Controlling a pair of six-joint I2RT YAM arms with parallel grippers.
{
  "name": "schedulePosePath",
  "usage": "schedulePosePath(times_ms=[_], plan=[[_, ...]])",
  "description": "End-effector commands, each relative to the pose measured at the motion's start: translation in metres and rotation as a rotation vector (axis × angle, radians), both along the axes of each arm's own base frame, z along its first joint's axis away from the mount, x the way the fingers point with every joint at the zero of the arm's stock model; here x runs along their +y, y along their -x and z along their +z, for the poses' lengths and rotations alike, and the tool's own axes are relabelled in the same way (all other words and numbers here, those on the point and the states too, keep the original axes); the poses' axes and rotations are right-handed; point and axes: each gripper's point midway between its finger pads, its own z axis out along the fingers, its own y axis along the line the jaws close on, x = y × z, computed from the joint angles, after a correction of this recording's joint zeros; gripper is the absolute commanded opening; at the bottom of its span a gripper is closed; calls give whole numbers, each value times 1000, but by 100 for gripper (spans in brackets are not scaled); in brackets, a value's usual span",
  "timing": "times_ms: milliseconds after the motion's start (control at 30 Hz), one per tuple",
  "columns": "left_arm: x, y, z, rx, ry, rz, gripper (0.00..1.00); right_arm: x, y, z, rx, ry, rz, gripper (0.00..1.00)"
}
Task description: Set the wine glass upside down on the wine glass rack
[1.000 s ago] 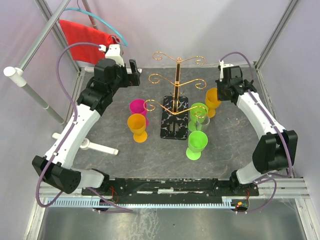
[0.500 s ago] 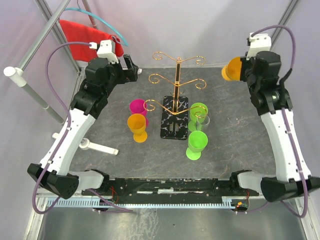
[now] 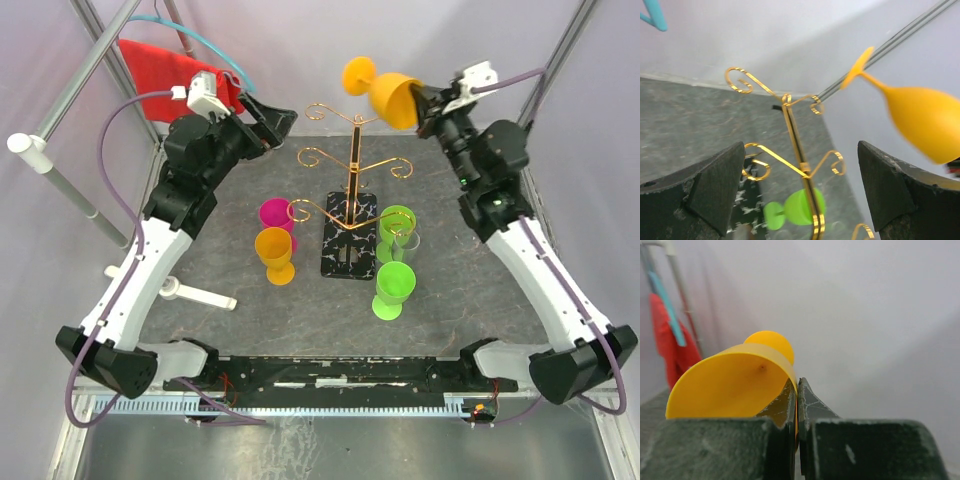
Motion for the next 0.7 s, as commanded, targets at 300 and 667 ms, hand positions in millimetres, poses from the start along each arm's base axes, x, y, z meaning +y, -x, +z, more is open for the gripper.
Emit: schedulePosePath(times_ms=[300,667], plan=[[-11,45,77,2,592,-148,99,91,39,48,-360,-82,197,0],[0,51,71,19,730,-127,96,163,58,31,-393,49,253,0]])
